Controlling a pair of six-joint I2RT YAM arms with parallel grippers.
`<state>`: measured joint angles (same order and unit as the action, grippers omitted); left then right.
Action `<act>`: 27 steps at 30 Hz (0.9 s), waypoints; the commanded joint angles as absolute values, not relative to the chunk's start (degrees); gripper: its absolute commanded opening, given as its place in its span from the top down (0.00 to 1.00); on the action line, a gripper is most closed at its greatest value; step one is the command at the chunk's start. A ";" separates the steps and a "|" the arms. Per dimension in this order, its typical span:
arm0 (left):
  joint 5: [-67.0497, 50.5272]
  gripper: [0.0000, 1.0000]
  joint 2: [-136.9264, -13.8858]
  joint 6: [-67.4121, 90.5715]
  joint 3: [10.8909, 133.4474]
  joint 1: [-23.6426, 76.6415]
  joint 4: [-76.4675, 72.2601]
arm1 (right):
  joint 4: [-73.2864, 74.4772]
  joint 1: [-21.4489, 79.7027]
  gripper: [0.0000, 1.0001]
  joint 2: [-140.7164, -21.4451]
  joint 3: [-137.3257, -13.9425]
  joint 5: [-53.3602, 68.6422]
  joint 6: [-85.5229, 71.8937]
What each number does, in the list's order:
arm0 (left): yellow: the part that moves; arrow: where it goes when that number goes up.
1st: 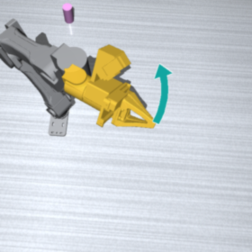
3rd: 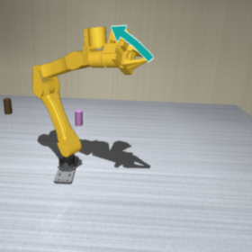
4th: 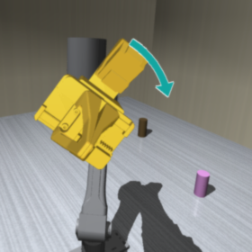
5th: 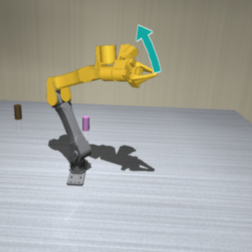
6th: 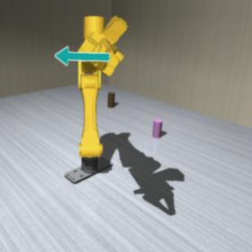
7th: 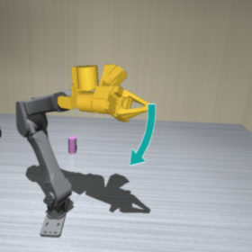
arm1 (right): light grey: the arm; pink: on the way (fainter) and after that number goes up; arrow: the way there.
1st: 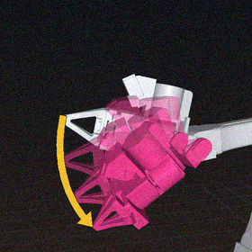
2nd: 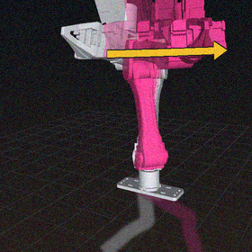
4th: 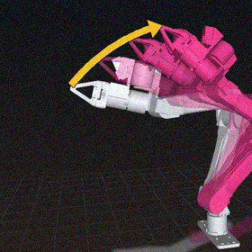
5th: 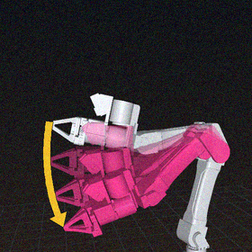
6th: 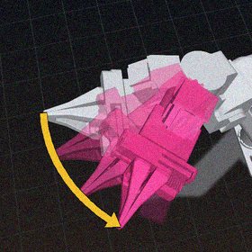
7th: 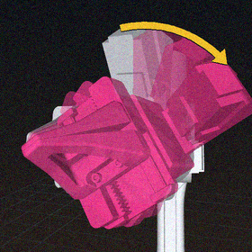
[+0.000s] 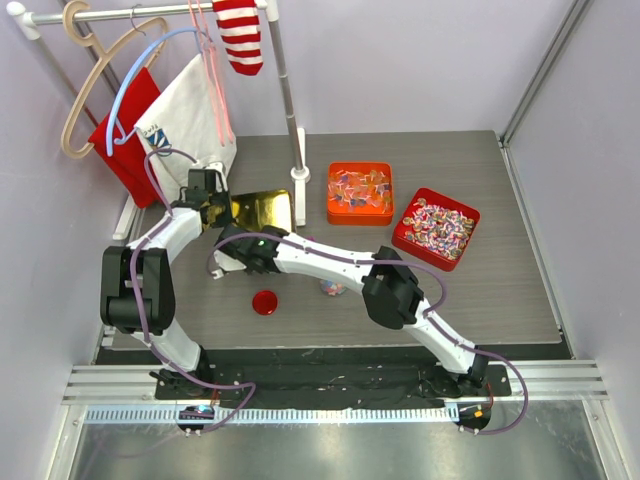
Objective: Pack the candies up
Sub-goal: Scoop the fake candies from the storage box.
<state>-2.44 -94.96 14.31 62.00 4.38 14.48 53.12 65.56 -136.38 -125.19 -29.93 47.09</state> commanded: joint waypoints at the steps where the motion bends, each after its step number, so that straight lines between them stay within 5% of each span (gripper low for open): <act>1: -4.83 1.00 -92.64 16.17 63.19 4.40 11.51 | 50.01 65.57 0.99 -134.03 -123.58 -27.07 46.06; 27: -10.63 1.00 -93.43 13.18 64.86 4.39 14.24 | 45.09 58.63 0.99 -129.03 -118.92 -10.47 39.37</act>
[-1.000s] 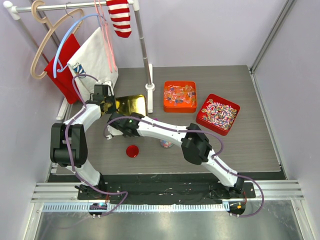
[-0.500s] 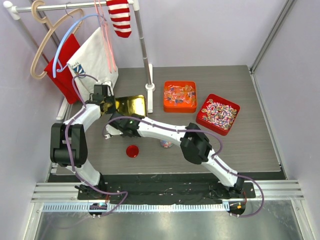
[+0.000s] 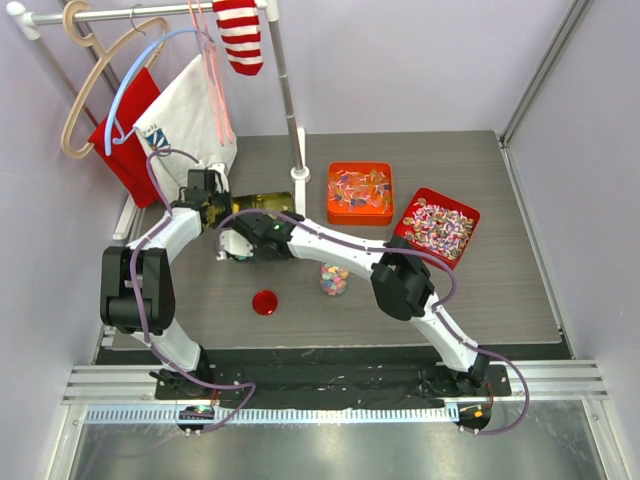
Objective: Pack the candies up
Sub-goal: Scoop the fake candies from the storage box.
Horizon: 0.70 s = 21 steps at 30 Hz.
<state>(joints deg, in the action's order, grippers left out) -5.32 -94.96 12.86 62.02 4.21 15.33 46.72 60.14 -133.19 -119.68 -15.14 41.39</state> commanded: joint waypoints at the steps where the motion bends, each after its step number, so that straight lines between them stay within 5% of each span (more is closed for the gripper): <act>1: -10.63 1.00 -93.25 13.01 65.04 4.39 14.33 | 45.09 58.36 0.99 -128.76 -118.83 -10.02 39.46; 21: -12.04 1.00 -93.08 11.34 65.30 4.75 15.64 | 45.26 54.76 0.99 -129.81 -120.41 -1.59 36.56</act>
